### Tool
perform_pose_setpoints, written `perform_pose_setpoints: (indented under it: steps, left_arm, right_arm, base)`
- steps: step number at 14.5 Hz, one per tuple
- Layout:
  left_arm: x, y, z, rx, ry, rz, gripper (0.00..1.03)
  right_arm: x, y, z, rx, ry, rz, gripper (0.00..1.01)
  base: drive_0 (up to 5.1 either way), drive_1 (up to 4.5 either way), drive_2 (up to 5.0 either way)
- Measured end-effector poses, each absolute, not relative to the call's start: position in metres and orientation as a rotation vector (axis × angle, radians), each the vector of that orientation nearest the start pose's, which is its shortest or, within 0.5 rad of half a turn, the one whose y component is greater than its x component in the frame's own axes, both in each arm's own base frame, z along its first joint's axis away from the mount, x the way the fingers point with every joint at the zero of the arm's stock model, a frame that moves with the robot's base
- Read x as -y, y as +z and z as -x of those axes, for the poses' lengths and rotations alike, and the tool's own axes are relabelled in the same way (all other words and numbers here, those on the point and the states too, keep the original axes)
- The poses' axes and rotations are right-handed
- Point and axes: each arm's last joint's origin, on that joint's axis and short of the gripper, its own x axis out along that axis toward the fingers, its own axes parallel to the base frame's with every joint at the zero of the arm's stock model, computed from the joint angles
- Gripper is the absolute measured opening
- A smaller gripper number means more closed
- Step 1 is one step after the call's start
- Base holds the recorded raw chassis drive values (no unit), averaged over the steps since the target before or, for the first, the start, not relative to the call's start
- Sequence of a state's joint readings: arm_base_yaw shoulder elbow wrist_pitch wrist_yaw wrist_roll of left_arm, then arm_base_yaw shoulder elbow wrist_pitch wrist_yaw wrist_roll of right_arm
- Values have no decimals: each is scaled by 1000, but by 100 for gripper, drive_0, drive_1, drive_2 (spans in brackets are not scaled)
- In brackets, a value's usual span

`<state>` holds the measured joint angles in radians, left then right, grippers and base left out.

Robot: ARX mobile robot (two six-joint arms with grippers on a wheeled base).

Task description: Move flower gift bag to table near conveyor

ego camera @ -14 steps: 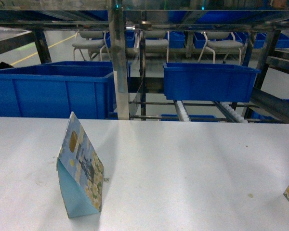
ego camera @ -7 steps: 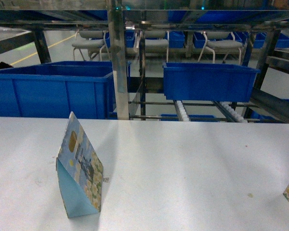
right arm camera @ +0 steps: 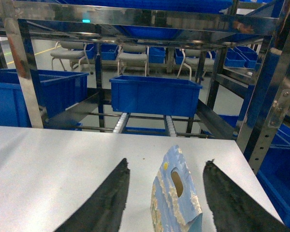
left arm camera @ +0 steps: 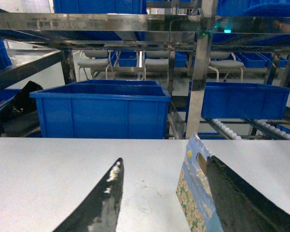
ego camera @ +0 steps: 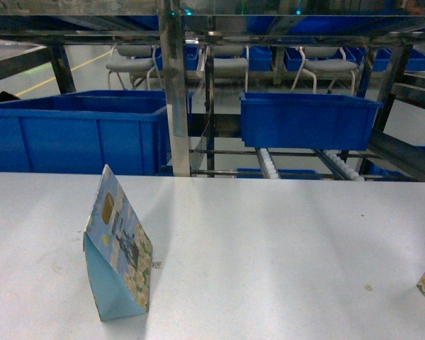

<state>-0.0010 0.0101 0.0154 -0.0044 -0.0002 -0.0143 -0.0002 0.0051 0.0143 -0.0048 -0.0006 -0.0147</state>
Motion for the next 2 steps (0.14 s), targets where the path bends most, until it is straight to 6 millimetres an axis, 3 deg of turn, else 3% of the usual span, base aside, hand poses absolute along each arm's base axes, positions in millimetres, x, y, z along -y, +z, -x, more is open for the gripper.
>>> perform_pose_setpoints:
  steps: [2]
  left_arm:
    - [0,168,-97,1,0,13,100]
  right_arm:
    - [0,168,-97,5,0,15,97]
  base:
    - [0,0,0]
